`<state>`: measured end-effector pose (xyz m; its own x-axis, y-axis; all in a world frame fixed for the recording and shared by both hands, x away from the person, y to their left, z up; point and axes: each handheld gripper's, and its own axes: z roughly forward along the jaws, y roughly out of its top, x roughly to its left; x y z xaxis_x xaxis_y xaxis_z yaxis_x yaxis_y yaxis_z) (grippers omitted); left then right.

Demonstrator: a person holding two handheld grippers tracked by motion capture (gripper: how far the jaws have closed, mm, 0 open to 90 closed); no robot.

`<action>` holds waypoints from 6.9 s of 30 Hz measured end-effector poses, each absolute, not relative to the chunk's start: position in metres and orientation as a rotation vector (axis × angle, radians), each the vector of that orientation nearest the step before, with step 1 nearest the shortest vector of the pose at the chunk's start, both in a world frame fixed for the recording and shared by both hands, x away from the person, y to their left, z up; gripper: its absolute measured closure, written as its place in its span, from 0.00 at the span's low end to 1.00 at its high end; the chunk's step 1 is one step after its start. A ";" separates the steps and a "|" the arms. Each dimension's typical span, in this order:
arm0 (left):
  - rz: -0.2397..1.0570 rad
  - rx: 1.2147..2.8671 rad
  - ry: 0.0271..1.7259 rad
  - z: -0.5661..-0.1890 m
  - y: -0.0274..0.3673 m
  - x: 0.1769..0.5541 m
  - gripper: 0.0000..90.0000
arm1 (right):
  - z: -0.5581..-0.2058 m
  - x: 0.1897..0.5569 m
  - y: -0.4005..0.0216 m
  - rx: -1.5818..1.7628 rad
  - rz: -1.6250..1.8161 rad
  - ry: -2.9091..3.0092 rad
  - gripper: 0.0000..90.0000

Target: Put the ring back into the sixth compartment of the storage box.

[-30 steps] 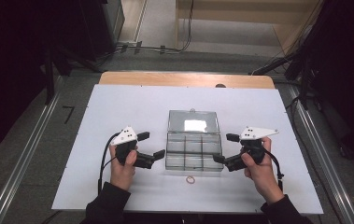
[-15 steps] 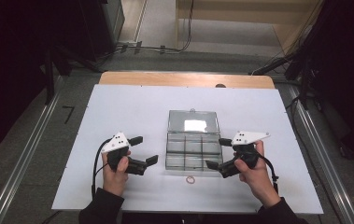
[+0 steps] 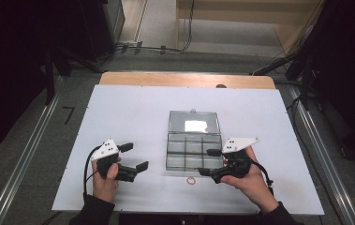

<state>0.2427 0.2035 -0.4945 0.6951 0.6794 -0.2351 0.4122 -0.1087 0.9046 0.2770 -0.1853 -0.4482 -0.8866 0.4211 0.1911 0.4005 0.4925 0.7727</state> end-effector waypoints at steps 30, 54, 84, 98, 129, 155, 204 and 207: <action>0.308 1.727 0.943 -0.502 0.230 0.236 0.00 | -0.495 0.259 -0.149 0.549 1.201 2.867 0.83; 0.312 1.730 0.938 -0.501 0.228 0.237 0.00 | -0.508 0.256 -0.147 0.508 1.146 2.840 0.95; 0.325 1.729 0.936 -0.501 0.229 0.236 0.00 | -0.491 0.259 -0.155 0.517 1.274 2.836 0.95; 0.321 1.727 0.933 -0.501 0.228 0.236 0.00 | -0.477 0.258 -0.160 0.501 1.321 2.823 0.95; 0.326 1.733 0.926 -0.501 0.227 0.236 0.00 | -0.461 0.261 -0.171 0.515 1.375 2.785 0.95; 0.327 1.732 0.924 -0.500 0.226 0.236 0.00 | -0.447 0.266 -0.185 0.555 1.396 2.736 0.95; 0.333 1.736 0.922 -0.500 0.224 0.236 0.00 | -0.452 0.294 -0.224 0.733 1.367 2.655 0.95; 0.334 1.737 0.920 -0.500 0.224 0.236 0.00 | -0.455 0.296 -0.224 0.744 1.357 2.659 0.95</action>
